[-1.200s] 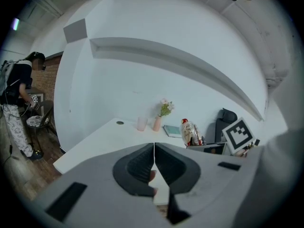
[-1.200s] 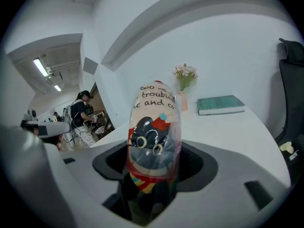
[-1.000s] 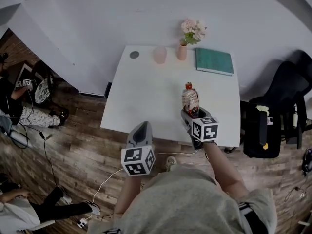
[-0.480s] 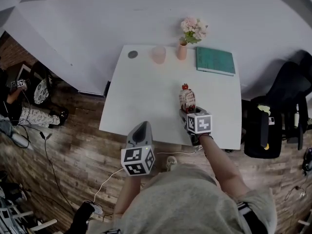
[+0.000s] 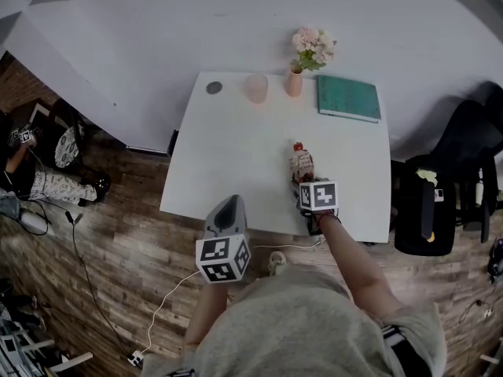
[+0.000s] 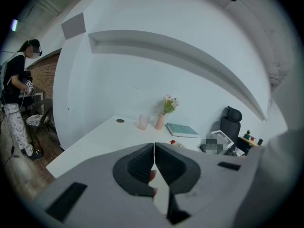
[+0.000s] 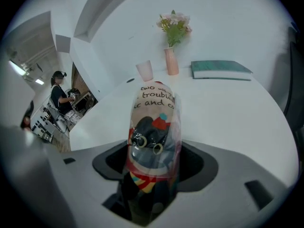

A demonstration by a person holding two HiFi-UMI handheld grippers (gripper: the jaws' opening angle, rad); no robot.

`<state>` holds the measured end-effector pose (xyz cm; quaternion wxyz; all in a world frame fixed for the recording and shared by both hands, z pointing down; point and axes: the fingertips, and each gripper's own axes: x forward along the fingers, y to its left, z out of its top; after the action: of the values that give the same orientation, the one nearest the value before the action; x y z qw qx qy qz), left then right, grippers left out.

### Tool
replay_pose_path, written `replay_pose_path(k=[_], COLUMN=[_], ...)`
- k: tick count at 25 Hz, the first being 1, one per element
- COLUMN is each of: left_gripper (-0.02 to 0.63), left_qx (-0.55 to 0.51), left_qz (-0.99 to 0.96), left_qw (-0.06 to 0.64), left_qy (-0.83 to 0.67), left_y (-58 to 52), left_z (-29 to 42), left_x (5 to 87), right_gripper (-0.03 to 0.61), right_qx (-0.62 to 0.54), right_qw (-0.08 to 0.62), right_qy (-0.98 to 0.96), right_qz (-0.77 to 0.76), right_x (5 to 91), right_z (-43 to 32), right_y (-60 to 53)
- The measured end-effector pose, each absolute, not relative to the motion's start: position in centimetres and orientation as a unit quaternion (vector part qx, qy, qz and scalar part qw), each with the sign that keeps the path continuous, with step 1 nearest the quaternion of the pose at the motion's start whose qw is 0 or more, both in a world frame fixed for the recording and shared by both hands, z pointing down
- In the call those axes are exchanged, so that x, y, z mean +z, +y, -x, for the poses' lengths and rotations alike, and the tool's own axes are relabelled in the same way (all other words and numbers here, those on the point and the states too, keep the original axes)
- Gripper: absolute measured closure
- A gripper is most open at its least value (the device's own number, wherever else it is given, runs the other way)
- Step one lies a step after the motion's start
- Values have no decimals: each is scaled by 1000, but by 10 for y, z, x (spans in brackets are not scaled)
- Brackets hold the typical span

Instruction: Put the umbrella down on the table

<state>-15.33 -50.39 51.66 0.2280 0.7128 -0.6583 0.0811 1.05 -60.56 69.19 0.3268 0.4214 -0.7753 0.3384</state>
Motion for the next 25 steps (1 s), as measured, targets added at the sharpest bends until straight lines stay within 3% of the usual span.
replay_pose_path(k=[12, 17, 25], left_gripper=[605, 604, 604], left_qx=[75, 74, 71], left_qz=[-710, -711, -718], left_qw=[227, 226, 220], left_qy=[-662, -662, -656], left_y=[-491, -478, -453], left_z=[158, 159, 157], left_x=[510, 505, 495], right_gripper=[301, 256, 269], right_qx=[343, 348, 325], right_qw=[340, 316, 294], right_qy=[-766, -765, -772], right_qz=[-423, -441, -460], right_x=[697, 685, 656], right_z=[-9, -14, -28], right_y=[-607, -602, -569])
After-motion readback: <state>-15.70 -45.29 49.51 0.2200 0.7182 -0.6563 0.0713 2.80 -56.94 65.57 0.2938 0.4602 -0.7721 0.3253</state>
